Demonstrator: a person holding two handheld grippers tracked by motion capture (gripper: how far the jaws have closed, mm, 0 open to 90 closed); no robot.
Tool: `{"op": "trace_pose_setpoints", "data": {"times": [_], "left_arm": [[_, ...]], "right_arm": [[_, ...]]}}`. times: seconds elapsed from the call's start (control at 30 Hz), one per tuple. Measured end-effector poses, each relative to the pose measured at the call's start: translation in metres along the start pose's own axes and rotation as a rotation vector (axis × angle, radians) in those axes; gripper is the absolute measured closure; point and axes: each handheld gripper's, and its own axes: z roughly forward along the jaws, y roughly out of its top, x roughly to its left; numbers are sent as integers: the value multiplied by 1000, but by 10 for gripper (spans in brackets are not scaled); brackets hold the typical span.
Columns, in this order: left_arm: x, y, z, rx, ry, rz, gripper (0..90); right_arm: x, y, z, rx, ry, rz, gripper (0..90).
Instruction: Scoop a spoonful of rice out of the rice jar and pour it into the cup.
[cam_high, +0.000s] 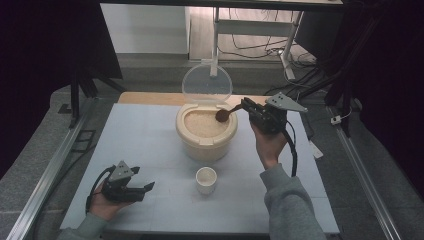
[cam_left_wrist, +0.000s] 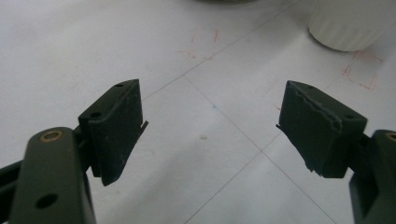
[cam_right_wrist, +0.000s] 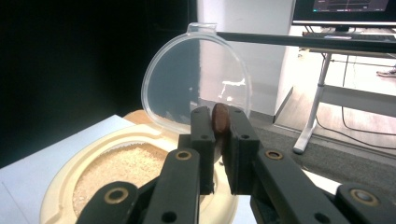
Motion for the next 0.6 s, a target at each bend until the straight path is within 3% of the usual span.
{"op": "trace_pose_setpoints", "data": {"times": [0.1,0.2,0.47,0.5,0.53,0.6], "left_arm": [[0,0,0,0,1,0,218],[0,0,0,0,1,0,218],[1,0,0,-1,4,-1,218],[0,0,0,-1,4,0,218],[0,0,0,-1,3,1,218],[0,0,0,0,4,0,217]], "right_arm": [[2,-2,4,19,16,1,832],[3,-5,7,36,35,32,832],[-8,-17,12,66,76,206,833],[-11,-20,12,73,84,250,833],[-11,-20,12,73,84,250,833],[-13,-24,13,80,91,295,833]]}}
